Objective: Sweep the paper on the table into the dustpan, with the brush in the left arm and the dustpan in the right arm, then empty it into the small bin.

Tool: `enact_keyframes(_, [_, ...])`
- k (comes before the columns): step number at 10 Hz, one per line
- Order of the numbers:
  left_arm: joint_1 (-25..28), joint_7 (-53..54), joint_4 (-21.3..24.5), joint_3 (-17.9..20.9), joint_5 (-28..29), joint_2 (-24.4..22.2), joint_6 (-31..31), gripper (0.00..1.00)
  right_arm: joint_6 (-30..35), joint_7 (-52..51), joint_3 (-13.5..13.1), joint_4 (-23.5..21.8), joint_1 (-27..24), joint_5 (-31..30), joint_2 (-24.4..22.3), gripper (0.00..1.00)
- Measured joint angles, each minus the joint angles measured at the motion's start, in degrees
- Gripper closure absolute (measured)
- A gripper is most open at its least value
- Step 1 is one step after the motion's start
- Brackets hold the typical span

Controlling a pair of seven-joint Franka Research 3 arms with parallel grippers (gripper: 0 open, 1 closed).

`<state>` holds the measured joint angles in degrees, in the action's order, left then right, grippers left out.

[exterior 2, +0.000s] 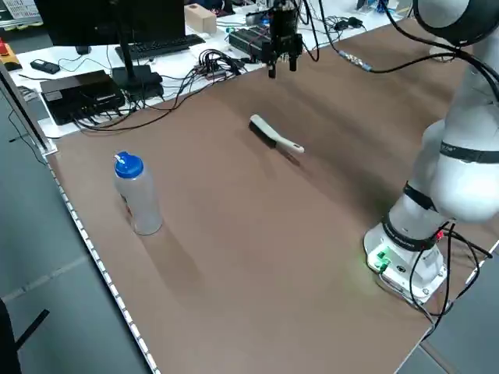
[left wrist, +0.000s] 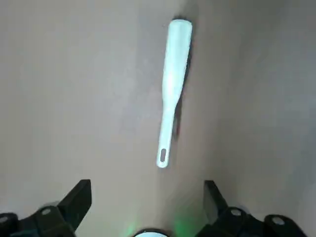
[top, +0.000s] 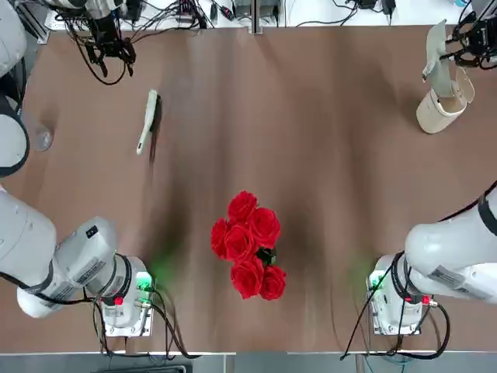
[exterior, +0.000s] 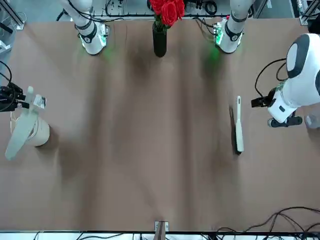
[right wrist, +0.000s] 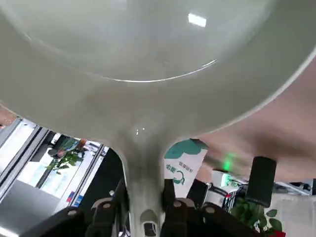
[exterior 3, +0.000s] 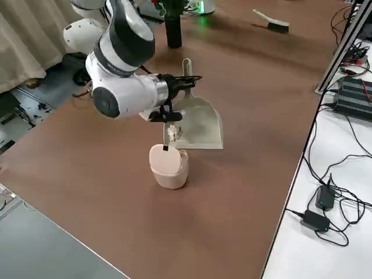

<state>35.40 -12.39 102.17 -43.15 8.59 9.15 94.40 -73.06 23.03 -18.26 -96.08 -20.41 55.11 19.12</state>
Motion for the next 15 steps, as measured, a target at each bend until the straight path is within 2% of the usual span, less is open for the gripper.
enact_keyframes(2, [-6.3,0.0,-0.6,5.9,-5.3,-3.7,-0.1,0.0,2.0,0.1,-0.8,2.1,-0.1,1.2,2.1,0.68])
enact_keyframes(3, [-7.8,0.6,-1.0,8.1,-7.1,-5.4,-0.2,0.0,2.8,0.1,-1.2,2.4,-0.3,2.1,2.7,0.68])
enact_keyframes(5, [-14.5,1.2,-1.3,15.1,-8.1,-8.3,-1.2,0.0,4.6,0.1,-2.0,2.5,-0.9,3.3,3.3,0.68])
enact_keyframes(7, [-25.4,1.2,-1.8,25.8,-8.2,-10.1,-3.3,0.0,6.6,0.1,-3.1,2.6,-1.6,6.0,4.2,0.68])
enact_keyframes(8, [-31.6,1.2,-3.2,32.6,-8.4,-10.5,-5.7,0.0,7.6,0.1,-3.8,2.8,-1.8,7.3,4.8,0.68])
enact_keyframes(9, [-35.8,1.3,-4.9,37.5,-9.5,-10.8,-7.8,0.0,8.4,0.7,-4.3,3.6,-1.9,8.5,5.6,0.68])
enact_keyframes(10, [-36.7,1.3,-6.2,38.8,-10.6,-11.2,-8.9,0.0,9.2,2.2,-4.8,4.2,-2.0,9.9,6.2,0.68])
enact_keyframes(15, [-36.9,1.5,-9.6,38.7,-11.0,-11.6,-10.1,0.0,12.9,4.3,-5.9,5.5,-2.3,11.2,6.8,0.68])
